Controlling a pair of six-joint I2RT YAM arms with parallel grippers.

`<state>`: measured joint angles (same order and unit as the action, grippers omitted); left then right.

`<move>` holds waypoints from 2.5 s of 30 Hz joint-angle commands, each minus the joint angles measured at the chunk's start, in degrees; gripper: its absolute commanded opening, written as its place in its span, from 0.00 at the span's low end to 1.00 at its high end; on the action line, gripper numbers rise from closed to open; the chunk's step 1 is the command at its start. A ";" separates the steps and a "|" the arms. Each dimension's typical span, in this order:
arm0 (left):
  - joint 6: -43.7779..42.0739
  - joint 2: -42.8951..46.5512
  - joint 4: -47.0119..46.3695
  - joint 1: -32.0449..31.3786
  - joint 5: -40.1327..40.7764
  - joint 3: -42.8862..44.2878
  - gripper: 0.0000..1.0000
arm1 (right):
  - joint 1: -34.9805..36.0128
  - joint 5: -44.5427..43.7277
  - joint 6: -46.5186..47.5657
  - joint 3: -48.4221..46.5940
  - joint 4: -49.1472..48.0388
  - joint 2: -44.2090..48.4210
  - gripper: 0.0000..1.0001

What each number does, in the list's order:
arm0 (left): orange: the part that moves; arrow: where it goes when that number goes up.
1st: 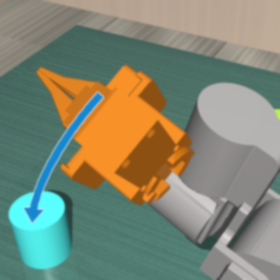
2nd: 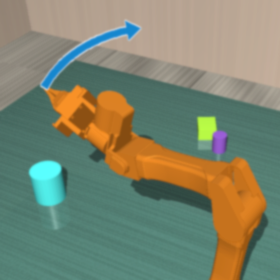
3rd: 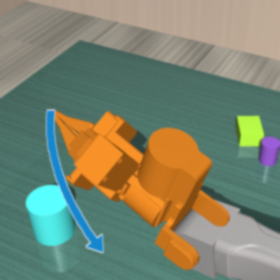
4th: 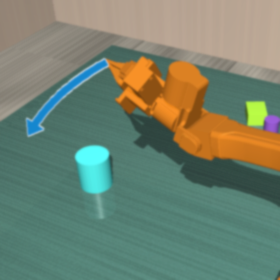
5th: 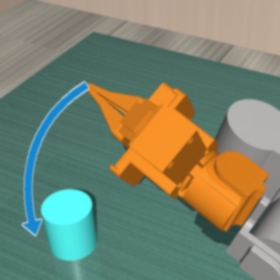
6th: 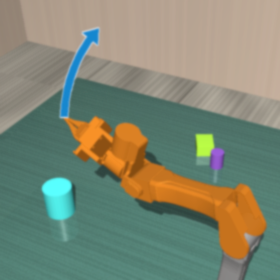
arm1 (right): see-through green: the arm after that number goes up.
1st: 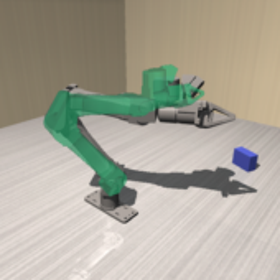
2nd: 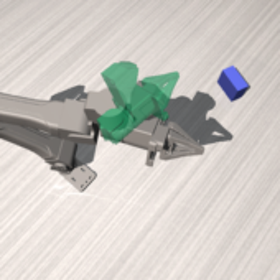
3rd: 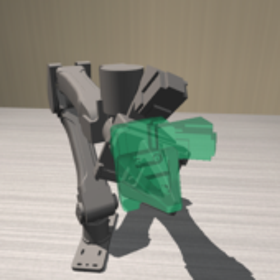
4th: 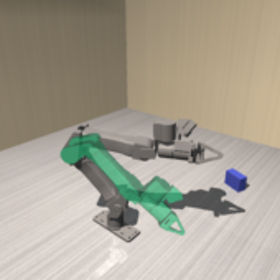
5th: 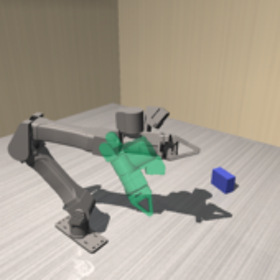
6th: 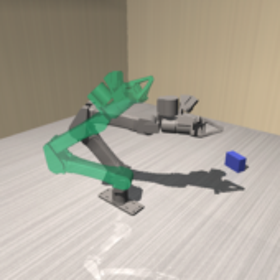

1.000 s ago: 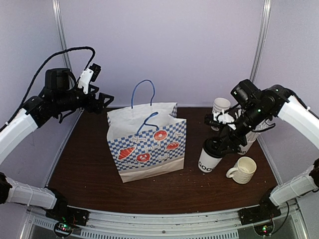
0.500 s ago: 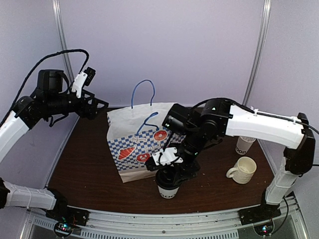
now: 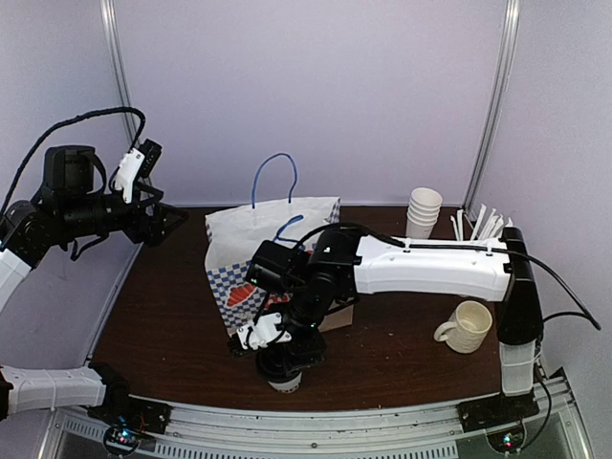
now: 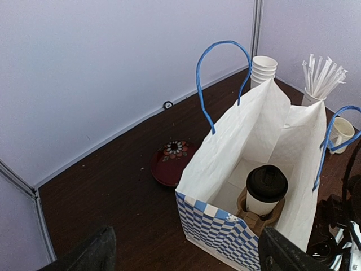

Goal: Pack the takeout coffee

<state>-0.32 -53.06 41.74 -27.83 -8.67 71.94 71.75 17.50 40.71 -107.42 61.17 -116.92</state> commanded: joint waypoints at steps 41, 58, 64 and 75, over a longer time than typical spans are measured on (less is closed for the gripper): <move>-20.42 -40.11 30.48 -44.24 7.42 19.03 0.85 | -44.83 29.15 -3.73 33.41 -4.40 39.47 1.00; -22.31 -49.04 26.88 -44.02 9.93 19.84 0.84 | -44.98 29.30 -3.10 37.10 -6.85 43.12 1.00; -22.02 -49.30 27.02 -43.71 8.67 18.47 0.83 | -44.96 29.47 -3.09 37.05 -6.77 42.76 0.99; -22.33 -48.66 24.65 -42.99 5.93 16.74 0.72 | -44.98 29.53 -3.14 36.76 -6.50 41.66 0.99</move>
<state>-21.67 -102.21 68.97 -71.18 -0.80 89.97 26.68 46.28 37.69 -70.54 55.22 -74.70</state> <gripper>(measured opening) 0.743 0.994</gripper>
